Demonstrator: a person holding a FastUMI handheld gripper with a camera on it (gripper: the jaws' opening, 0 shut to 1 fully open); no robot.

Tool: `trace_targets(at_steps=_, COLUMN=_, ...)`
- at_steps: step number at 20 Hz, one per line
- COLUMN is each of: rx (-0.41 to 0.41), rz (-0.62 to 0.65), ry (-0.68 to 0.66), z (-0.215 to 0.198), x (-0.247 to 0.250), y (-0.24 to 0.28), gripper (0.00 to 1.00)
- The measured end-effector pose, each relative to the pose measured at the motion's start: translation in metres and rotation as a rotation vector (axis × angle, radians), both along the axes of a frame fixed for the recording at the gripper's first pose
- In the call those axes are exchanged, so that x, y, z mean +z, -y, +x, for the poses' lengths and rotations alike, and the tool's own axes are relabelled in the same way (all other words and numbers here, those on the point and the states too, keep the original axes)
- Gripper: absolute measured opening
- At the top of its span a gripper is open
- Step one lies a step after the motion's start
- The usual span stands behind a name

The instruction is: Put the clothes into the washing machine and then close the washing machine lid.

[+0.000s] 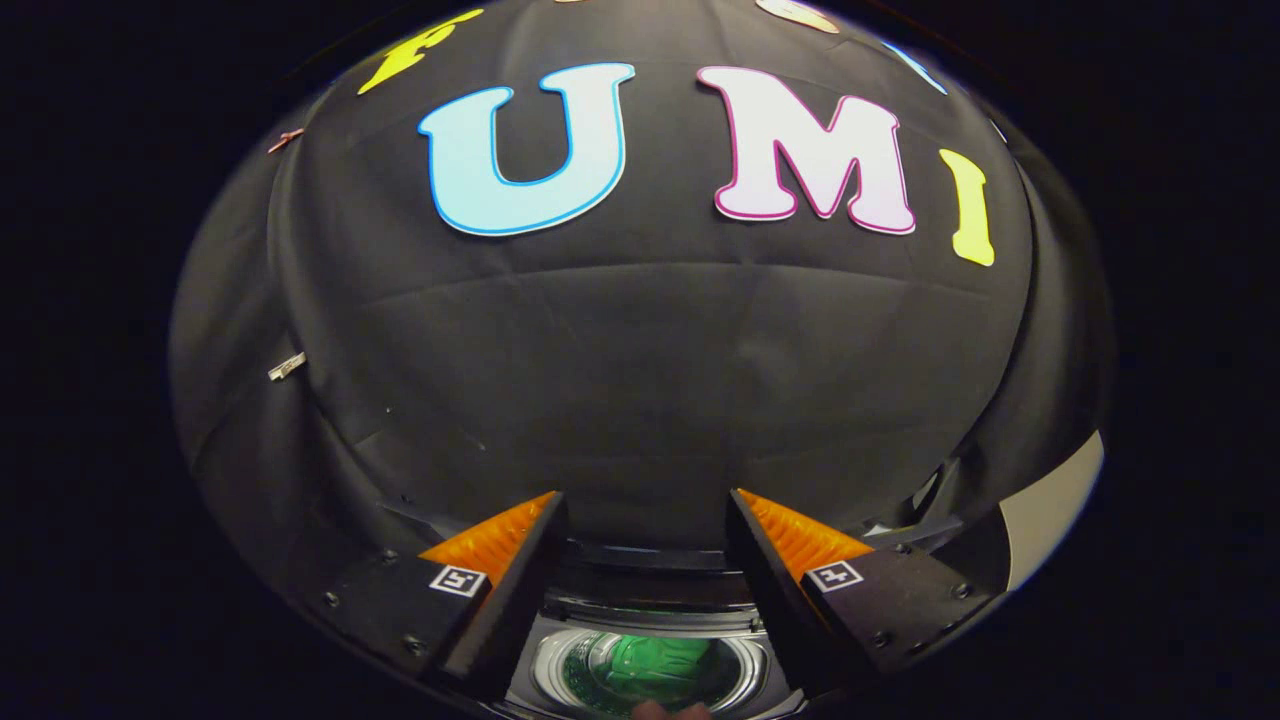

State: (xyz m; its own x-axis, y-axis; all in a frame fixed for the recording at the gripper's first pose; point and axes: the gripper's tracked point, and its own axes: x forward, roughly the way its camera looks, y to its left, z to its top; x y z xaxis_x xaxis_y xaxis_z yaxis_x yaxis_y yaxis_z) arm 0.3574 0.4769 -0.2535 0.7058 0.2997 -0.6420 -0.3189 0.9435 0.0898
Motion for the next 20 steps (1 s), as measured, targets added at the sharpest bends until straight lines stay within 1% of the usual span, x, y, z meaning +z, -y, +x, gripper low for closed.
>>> trace_targets(at_steps=10, rx=0.025, rz=0.024, ry=0.073, z=-0.034, x=0.010, y=0.007, gripper=1.00)
trace_targets(at_steps=16, rx=0.042, rz=0.035, ry=0.093, z=-0.057, x=0.014, y=0.013, gripper=1.00)
trace_targets(at_steps=20, rx=0.048, rz=0.053, ry=0.170, z=-0.073, x=0.017, y=0.016, gripper=1.00)
